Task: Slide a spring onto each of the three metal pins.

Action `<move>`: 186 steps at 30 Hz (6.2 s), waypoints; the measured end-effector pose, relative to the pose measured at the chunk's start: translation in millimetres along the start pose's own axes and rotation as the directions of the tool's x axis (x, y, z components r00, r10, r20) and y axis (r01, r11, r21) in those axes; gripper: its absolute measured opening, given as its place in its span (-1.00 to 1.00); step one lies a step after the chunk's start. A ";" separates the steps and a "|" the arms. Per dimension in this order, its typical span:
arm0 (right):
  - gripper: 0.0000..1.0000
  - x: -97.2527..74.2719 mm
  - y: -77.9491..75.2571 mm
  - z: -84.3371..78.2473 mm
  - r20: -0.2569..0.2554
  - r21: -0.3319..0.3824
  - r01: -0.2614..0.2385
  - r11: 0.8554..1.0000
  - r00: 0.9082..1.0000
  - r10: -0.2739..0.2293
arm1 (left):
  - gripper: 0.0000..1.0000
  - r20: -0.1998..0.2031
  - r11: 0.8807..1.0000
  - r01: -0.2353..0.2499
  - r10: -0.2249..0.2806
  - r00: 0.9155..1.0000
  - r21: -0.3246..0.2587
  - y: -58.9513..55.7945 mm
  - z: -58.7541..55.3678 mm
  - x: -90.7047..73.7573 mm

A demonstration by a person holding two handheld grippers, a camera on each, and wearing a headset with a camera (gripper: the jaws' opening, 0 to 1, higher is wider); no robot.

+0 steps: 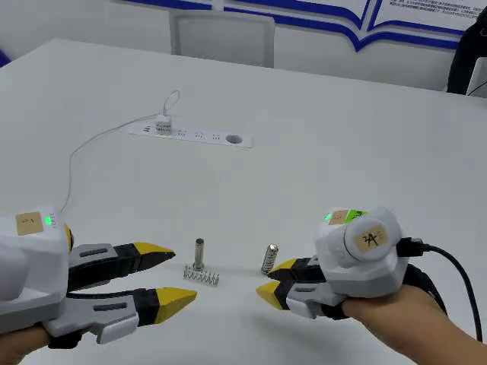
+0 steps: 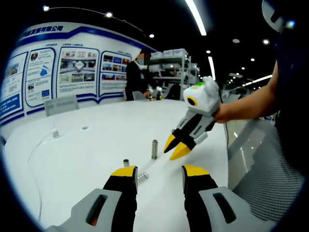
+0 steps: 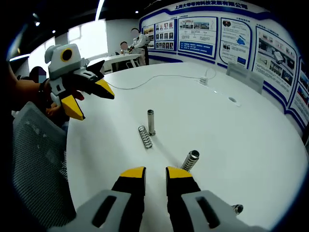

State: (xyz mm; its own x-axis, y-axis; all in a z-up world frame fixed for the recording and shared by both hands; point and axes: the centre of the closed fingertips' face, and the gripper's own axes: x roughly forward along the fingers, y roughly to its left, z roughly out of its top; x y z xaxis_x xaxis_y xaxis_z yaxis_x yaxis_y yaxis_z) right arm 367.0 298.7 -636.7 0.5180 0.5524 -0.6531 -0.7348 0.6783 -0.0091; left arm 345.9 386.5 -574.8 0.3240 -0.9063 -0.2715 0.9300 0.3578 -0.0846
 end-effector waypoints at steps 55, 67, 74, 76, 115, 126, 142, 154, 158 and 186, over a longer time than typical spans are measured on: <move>-0.77 64.2 22.2 14.7 -0.064 -0.082 -0.117 0.990 0.992 0.112 | -0.27 -0.030 1.000 -0.019 0.018 0.999 -0.017 6.1 -12.1 -7.1; -0.78 22.9 43.3 18.0 -0.120 -0.183 -0.177 0.967 0.980 0.157 | -0.26 -0.083 0.999 0.026 -0.022 0.996 0.044 -5.6 -21.1 3.1; -0.78 0.2 60.7 21.3 -0.172 -0.248 -0.247 0.937 0.963 0.209 | -0.28 -0.109 0.992 0.059 -0.048 0.993 0.107 -13.2 -21.6 8.6; -0.78 -4.1 63.9 24.7 -0.176 -0.268 -0.257 0.928 0.961 0.215 | -0.29 -0.118 0.990 0.072 -0.057 0.991 0.122 -15.6 -23.1 9.0; -0.78 -31.8 104.0 58.7 -0.172 -0.383 -0.391 0.837 0.920 0.352 | -0.77 -0.181 0.953 0.232 -0.198 0.963 0.192 -48.2 -34.7 16.3; -0.77 -25.9 114.4 72.1 -0.121 -0.396 -0.382 0.835 0.923 0.364 | -0.78 -0.168 0.956 0.228 -0.198 0.966 0.186 -50.0 -30.0 20.0; -0.78 -25.3 105.0 78.6 -0.092 -0.399 -0.343 0.850 0.938 0.335 | -0.69 -0.131 0.967 0.190 -0.169 0.977 0.167 -43.1 -20.5 20.8; -0.78 -24.4 82.8 86.1 -0.046 -0.364 -0.284 0.887 0.957 0.287 | -0.46 -0.099 0.988 0.117 -0.107 0.989 0.097 -25.7 -22.5 10.5; -0.78 -24.3 73.1 93.7 -0.008 -0.347 -0.249 0.904 0.965 0.263 | -0.40 -0.080 0.994 0.086 -0.080 0.994 0.070 -19.9 -21.9 7.2; -0.78 11.7 15.1 128.4 0.163 -0.235 -0.056 0.970 0.982 0.096 | -0.03 -0.029 0.999 -0.018 0.019 0.999 0.026 -1.1 -18.3 -3.6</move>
State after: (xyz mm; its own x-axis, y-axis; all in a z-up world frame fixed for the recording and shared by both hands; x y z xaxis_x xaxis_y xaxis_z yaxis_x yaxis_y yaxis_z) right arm 418.2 377.6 -547.3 0.5095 0.6869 -0.5183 -0.8449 0.5133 -0.1503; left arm 340.5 393.4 -591.3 0.3361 -0.8925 -0.3008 0.9283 0.3679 -0.0544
